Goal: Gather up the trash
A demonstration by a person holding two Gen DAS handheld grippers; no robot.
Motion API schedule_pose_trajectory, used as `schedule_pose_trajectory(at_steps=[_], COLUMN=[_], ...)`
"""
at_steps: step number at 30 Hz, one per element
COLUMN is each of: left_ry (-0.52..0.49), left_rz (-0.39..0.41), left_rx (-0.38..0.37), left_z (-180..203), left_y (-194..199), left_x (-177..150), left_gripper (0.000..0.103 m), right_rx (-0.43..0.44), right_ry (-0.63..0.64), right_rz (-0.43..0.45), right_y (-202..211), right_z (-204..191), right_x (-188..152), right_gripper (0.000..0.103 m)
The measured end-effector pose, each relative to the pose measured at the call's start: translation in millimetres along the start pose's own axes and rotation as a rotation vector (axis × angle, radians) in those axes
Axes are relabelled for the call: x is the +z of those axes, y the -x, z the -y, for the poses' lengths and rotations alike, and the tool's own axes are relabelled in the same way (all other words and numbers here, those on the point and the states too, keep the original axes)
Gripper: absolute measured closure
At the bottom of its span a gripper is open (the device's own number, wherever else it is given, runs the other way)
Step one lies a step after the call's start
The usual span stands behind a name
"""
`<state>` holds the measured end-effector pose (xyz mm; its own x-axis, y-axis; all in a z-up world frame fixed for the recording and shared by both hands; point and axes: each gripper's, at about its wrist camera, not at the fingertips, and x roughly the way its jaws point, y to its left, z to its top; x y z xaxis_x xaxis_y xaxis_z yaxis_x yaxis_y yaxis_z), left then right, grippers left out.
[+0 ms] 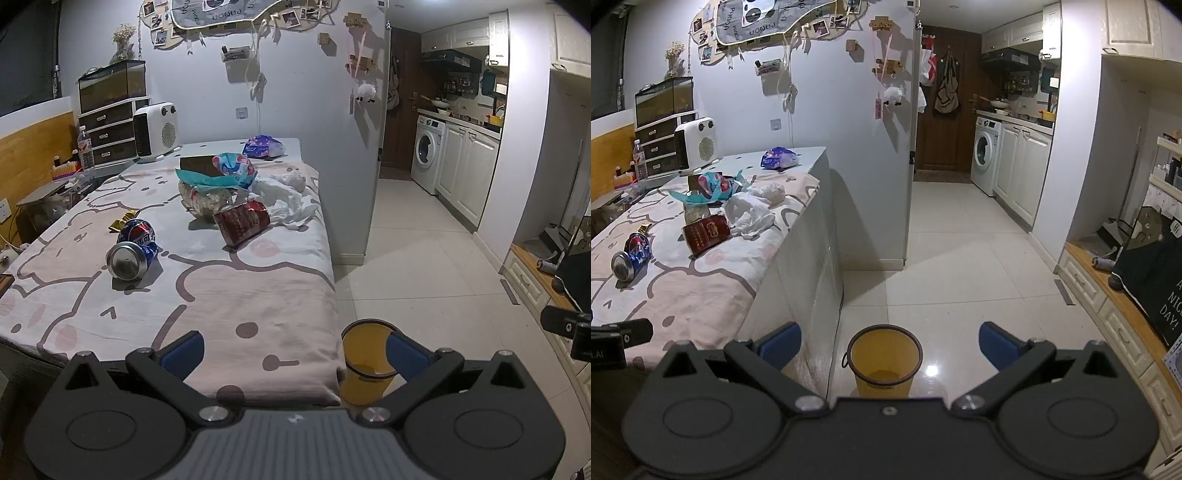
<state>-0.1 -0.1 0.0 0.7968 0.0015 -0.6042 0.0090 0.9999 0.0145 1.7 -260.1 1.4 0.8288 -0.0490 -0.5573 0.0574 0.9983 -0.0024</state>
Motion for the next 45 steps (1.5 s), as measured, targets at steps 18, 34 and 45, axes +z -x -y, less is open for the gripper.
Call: schedule_pose_trajectory(at_steps=[18, 34, 45], left_ry=[0.001, 0.001, 0.001], left_rz=[0.002, 0.003, 0.004], left_rx=[0.000, -0.001, 0.000], left_z=[-0.1, 0.0, -0.1], left_y=[0.7, 0.7, 0.8], left_x=[0.2, 0.1, 0.0], left_gripper=[0.000, 0.000, 0.000], right_rx=[0.000, -0.001, -0.002], right_ry=[0.000, 0.000, -0.001], right_rz=[-0.004, -0.004, -0.005], right_y=[-0.7, -1.7, -2.3], right_z=[-0.1, 0.1, 0.6], right_x=[0.2, -1.1, -0.5], right_gripper=[0.000, 0.000, 0.000])
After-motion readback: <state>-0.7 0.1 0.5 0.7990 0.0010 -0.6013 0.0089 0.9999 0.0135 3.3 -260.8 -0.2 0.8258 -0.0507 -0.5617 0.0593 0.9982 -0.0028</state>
